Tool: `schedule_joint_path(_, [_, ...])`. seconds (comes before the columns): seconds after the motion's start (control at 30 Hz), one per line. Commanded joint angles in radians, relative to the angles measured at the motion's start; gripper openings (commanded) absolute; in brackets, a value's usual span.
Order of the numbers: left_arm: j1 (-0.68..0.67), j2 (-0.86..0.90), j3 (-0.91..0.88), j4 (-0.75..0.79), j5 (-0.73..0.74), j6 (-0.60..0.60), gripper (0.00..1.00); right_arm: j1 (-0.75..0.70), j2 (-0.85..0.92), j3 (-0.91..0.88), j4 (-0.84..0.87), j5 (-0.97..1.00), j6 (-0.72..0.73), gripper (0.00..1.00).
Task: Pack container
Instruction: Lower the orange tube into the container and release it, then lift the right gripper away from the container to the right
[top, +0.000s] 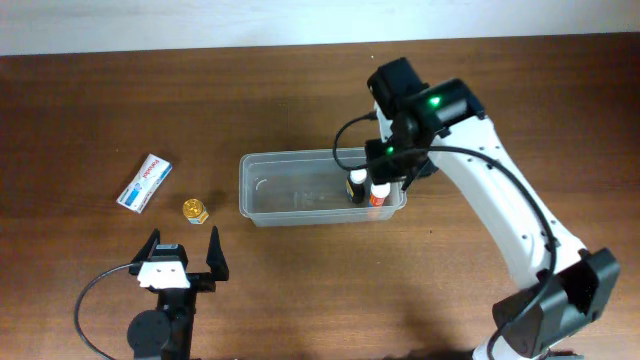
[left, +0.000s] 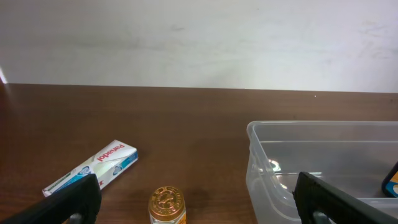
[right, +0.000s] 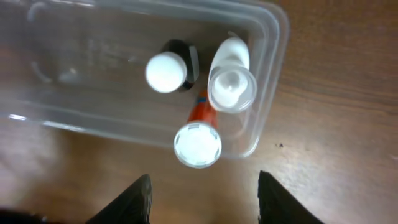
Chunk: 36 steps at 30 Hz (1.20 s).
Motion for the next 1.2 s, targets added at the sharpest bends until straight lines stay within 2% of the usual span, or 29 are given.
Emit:
schedule_joint_path(0.0, [0.005,-0.005,-0.005,-0.004,-0.007,0.019,0.99,0.005,-0.019,0.101,-0.047,0.012,0.007,0.47])
schedule_joint_path(0.17, [0.005,-0.005,-0.005,-0.004,-0.007,0.019,0.99,0.004,-0.021,0.240,-0.156,0.021,0.003,0.47])
schedule_joint_path(0.4, [0.005,-0.005,-0.005,-0.004,-0.007,0.019,0.99,-0.049,-0.023,0.375,-0.269,0.110,0.003,0.54])
schedule_joint_path(0.7, [0.005,-0.005,-0.005,-0.004,-0.007,0.019,0.99,-0.241,-0.023,0.379,-0.288,0.109,-0.023,0.55])
schedule_joint_path(0.97, [0.005,-0.005,-0.005,-0.004,-0.007,0.019,0.99,-0.381,-0.023,0.379,-0.285,0.101,-0.022,0.70])
schedule_joint_path(1.17, [0.005,-0.005,-0.005,-0.004,-0.007,0.019,0.99,-0.434,-0.021,0.379,-0.283,0.081,-0.023,0.71])
